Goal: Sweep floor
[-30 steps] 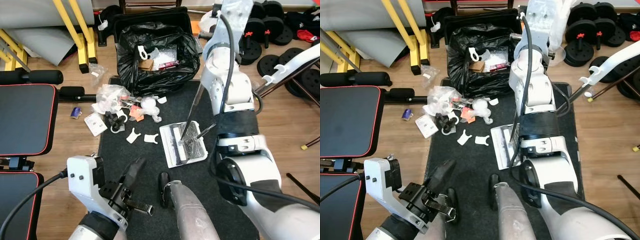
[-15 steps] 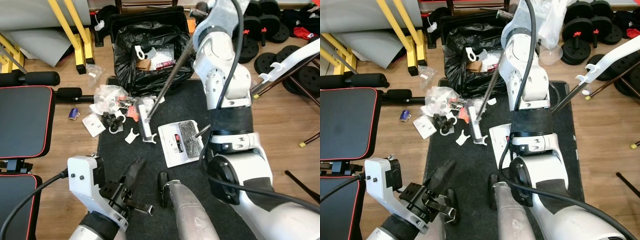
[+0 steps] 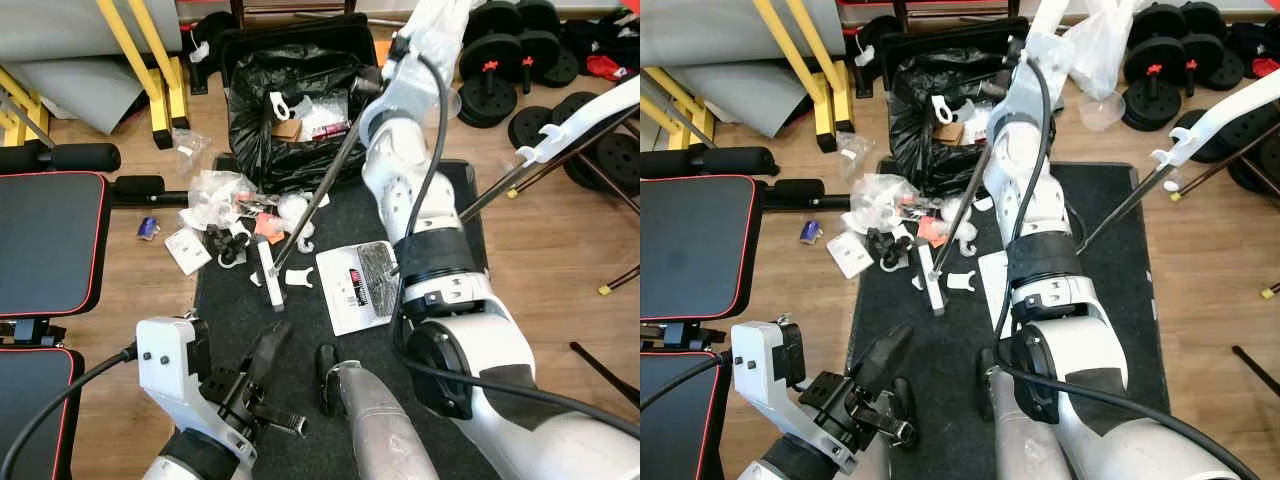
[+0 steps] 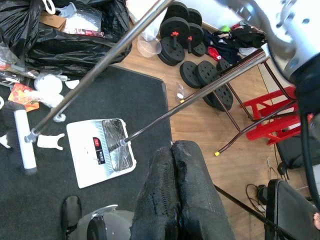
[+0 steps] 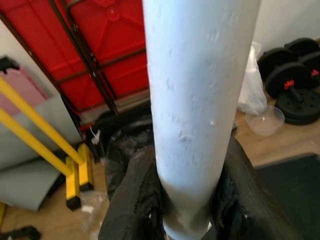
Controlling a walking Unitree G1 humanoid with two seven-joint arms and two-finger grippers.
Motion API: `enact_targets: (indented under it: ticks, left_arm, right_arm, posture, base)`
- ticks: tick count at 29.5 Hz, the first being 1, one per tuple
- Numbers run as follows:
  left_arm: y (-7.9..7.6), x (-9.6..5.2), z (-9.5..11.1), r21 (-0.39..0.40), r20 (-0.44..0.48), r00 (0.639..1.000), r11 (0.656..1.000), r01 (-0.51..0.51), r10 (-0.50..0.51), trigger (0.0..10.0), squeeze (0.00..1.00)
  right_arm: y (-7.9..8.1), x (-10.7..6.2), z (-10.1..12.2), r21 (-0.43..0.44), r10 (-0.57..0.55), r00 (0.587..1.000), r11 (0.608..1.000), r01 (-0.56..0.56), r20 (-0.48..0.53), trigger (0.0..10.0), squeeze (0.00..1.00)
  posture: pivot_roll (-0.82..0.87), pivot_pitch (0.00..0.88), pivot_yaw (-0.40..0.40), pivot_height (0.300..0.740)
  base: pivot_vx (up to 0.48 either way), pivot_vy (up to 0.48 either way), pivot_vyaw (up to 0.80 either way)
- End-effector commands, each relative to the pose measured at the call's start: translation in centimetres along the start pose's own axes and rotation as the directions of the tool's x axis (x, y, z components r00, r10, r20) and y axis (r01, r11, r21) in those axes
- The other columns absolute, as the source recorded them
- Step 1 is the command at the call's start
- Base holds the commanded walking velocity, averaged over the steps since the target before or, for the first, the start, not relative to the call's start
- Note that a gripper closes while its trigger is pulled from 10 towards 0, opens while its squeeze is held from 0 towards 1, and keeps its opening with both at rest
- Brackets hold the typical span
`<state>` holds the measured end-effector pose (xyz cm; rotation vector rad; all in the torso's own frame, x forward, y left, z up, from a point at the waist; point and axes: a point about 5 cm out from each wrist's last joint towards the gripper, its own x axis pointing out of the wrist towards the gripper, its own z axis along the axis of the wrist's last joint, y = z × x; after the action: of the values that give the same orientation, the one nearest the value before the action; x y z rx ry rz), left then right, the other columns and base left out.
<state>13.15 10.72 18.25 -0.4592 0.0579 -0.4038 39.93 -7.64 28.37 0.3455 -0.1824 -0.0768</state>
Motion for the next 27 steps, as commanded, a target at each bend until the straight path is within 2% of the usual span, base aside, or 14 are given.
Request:
enact_targets:
  ticks: [1, 2, 3, 4, 6, 8, 10, 14, 16, 17, 19, 27]
  left_arm:
    - [-0.4, -0.5, -0.2, -0.012, -0.030, 0.999, 1.000, 0.023, -0.023, 10.0, 0.00]
    - [-0.4, -0.5, -0.2, -0.012, -0.030, 0.999, 1.000, 0.023, -0.023, 10.0, 0.00]
    - [-0.4, -0.6, -0.2, -0.013, -0.031, 0.999, 1.000, 0.022, -0.022, 10.0, 0.00]
    - [-0.4, -0.6, -0.2, -0.013, -0.031, 0.999, 1.000, 0.022, -0.022, 10.0, 0.00]
    - [-0.4, -0.6, -0.2, -0.014, -0.032, 0.999, 1.000, 0.021, -0.022, 10.0, 0.00]
    - [-0.4, -0.6, -0.2, -0.015, -0.033, 0.999, 1.000, 0.021, -0.022, 10.0, 0.00]
    - [-0.4, -0.6, -0.2, -0.015, -0.033, 0.999, 1.000, 0.022, -0.022, 10.0, 0.00]
    - [-0.4, -0.6, -0.2, -0.014, -0.033, 0.999, 1.000, 0.022, -0.023, 10.0, 0.00]
    - [-0.3, -0.5, -0.1, -0.013, -0.032, 0.999, 1.000, 0.022, -0.022, 10.0, 0.00]
    - [-0.3, -0.5, -0.1, -0.013, -0.032, 0.999, 1.000, 0.022, -0.022, 10.0, 0.00]
    - [-0.3, -0.5, -0.1, -0.013, -0.031, 0.999, 1.000, 0.022, -0.022, 10.0, 0.00]
    - [-0.3, -0.5, -0.1, -0.013, -0.030, 0.999, 1.000, 0.023, -0.024, 10.0, 0.00]
  right_arm:
    - [-0.5, -0.6, -3.2, -0.035, -0.020, 0.996, 0.999, 0.017, -0.090, 10.0, 0.00]
    - [-0.5, -0.6, -3.2, -0.035, -0.020, 0.996, 0.999, 0.017, -0.090, 10.0, 0.00]
    - [-1.0, -0.8, -3.9, -0.083, -0.043, 0.995, 0.996, 0.035, -0.091, 10.0, 0.00]
    - [-1.0, -0.8, -3.9, -0.083, -0.043, 0.995, 0.996, 0.035, -0.091, 10.0, 0.00]
    - [-1.9, -0.7, -4.4, -0.154, -0.091, 0.992, 0.985, 0.077, -0.082, 10.0, 0.00]
    - [-2.3, -0.6, -4.5, -0.171, -0.106, 0.991, 0.981, 0.092, -0.077, 10.0, 0.00]
    - [-3.3, -0.2, -4.3, -0.240, -0.171, 0.984, 0.959, 0.153, -0.056, 10.0, 0.00]
    - [-3.8, 0.1, -4.2, -0.286, -0.208, 0.977, 0.940, 0.188, -0.043, 10.0, 0.00]
    - [-5.1, 0.3, -4.1, -0.342, -0.296, 0.954, 0.901, 0.267, -0.036, 10.0, 0.00]
    - [-5.1, 0.3, -4.1, -0.342, -0.296, 0.954, 0.901, 0.267, -0.036, 10.0, 0.00]
    - [-5.8, 0.6, -3.4, -0.366, -0.347, 0.938, 0.875, 0.316, -0.019, 10.0, 0.00]
    - [-5.7, 1.4, -1.0, -0.333, -0.379, 0.925, 0.871, 0.363, 0.017, 10.0, 0.00]
  posture:
    - [0.01, 0.379, -0.070, 0.740]
    - [0.01, 0.379, -0.070, 0.740]
    - [0.01, 0.383, -0.069, 0.740]
    - [0.01, 0.383, -0.069, 0.740]
    - [0.01, 0.385, -0.068, 0.740]
    - [0.01, 0.385, -0.068, 0.740]
    - [0.01, 0.385, -0.068, 0.740]
    - [0.01, 0.386, -0.068, 0.740]
    - [0.01, 0.385, -0.068, 0.740]
    - [0.01, 0.385, -0.068, 0.740]
    - [0.01, 0.385, -0.068, 0.740]
    - [0.00, 0.381, -0.067, 0.740]
  base:
    - [0.000, 0.000, 0.00]
    - [0.000, 0.000, 0.00]
    - [0.000, 0.000, 0.00]
    - [0.000, 0.000, 0.00]
    - [0.000, 0.000, 0.00]
    - [0.000, 0.000, 0.00]
    - [0.000, 0.000, 0.00]
    - [0.000, 0.000, 0.00]
    - [0.000, 0.000, 0.00]
    - [0.000, 0.000, 0.00]
    - [0.000, 0.000, 0.00]
    - [0.000, 0.000, 0.00]
